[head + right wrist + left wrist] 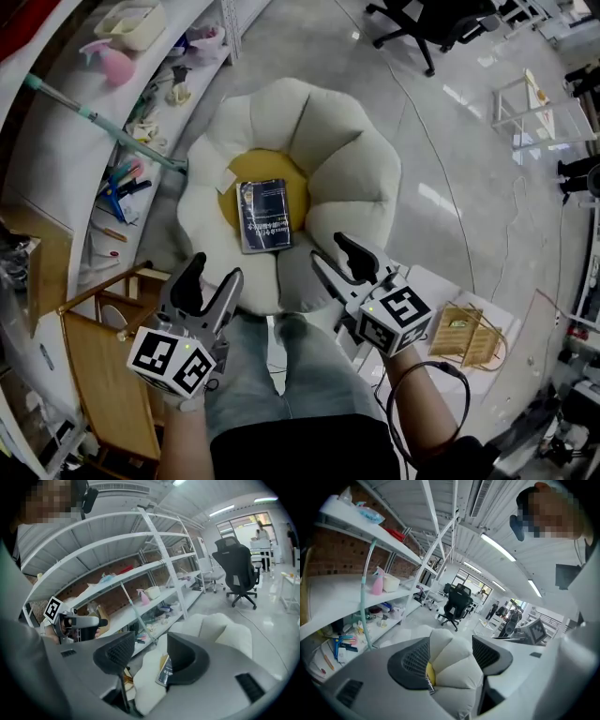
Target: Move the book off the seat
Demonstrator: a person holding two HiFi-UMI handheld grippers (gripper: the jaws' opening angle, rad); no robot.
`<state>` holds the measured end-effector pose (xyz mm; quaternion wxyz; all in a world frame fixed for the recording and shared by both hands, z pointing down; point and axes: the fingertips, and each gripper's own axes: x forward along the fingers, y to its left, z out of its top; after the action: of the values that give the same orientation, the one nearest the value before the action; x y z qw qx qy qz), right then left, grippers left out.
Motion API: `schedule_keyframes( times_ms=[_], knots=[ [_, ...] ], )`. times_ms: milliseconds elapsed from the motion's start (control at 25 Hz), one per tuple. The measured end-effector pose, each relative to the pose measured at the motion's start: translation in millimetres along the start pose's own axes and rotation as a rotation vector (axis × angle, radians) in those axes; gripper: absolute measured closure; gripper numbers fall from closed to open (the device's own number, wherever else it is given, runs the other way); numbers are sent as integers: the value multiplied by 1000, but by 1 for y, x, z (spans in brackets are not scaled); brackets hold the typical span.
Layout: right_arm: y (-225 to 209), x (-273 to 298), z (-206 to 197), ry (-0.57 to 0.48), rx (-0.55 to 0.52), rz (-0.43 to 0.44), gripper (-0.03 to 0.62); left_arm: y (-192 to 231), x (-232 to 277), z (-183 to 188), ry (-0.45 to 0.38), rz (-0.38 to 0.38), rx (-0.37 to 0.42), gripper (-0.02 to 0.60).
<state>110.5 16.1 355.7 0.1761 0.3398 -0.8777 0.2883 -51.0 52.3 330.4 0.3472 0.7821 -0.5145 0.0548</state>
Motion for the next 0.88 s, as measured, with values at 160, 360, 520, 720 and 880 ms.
schedule_keyframes(
  times_ms=[160, 360, 520, 720, 880],
  knots=[
    [-12, 30, -42, 70, 53, -24, 358, 29, 23, -40, 104, -27, -53, 291],
    [-30, 71, -97, 168, 124, -41, 321, 64, 52, -83, 191, -50, -116, 263],
    [-48, 99, -132, 230, 196, -71, 298, 91, 78, -113, 243, -72, -133, 247],
    [-70, 127, -161, 299, 262, -110, 286, 123, 113, -134, 286, -67, -186, 228],
    [-84, 156, -189, 357, 318, -119, 278, 151, 141, -162, 331, -69, -234, 214]
  ],
)
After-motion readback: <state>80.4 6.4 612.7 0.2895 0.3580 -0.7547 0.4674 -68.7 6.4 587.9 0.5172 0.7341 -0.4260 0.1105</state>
